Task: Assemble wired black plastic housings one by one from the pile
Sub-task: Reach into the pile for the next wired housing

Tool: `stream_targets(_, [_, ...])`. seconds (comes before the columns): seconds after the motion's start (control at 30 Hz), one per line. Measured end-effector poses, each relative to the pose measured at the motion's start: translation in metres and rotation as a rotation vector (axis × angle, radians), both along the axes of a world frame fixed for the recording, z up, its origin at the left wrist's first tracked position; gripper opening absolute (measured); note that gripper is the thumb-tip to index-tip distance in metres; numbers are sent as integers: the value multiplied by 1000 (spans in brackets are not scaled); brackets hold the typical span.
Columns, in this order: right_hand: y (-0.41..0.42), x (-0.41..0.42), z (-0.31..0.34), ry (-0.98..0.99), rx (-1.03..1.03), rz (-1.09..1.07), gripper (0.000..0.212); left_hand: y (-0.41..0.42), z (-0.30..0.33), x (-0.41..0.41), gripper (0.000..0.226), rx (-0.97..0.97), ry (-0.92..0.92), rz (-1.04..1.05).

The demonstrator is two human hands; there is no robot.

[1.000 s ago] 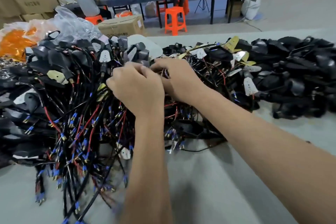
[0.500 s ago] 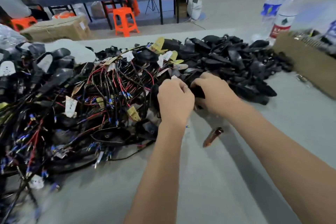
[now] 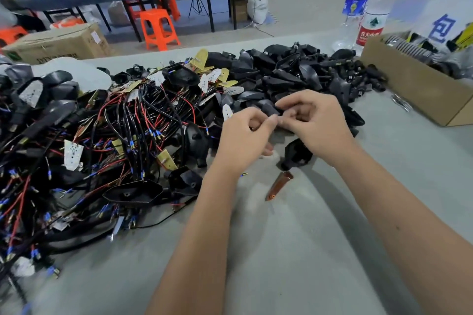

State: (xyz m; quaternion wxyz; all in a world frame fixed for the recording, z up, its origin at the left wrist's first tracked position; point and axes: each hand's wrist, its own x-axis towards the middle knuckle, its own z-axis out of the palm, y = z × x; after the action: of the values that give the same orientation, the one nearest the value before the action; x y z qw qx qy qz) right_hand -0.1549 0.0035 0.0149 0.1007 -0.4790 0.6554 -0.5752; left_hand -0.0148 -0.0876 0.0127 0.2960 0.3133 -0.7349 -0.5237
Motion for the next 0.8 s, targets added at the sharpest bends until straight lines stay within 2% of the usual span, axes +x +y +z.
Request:
stream_targets(0.07, [5, 4, 5, -46, -47, 59, 26, 3, 4, -2, 39, 235, 84, -45])
stream_targets(0.13, [9, 11, 8, 35, -80, 99, 27, 3, 7, -3, 36, 355, 163, -36])
stream_targets(0.23, [16, 15, 5, 276, -137, 5, 23, 1, 5, -5, 18, 338, 149, 75])
stream_targets(0.3, [22, 9, -2, 429, -94, -111, 22, 0, 0, -6, 12, 324, 109, 146])
stream_targets(0.43, [32, 3, -31, 612, 256, -125, 36, 0, -5, -6, 9, 278, 86, 234])
stream_targets(0.53, [27, 1, -43, 633, 263, -127, 38, 1, -9, -7, 9, 199, 64, 274])
stream_targets(0.67, [13, -10, -45, 586, 260, -273, 37, -1, -12, -8, 7, 199, 64, 296])
stream_targets(0.8, [8, -14, -42, 602, 258, -375, 26, -8, -16, -3, 13, 102, -82, 262])
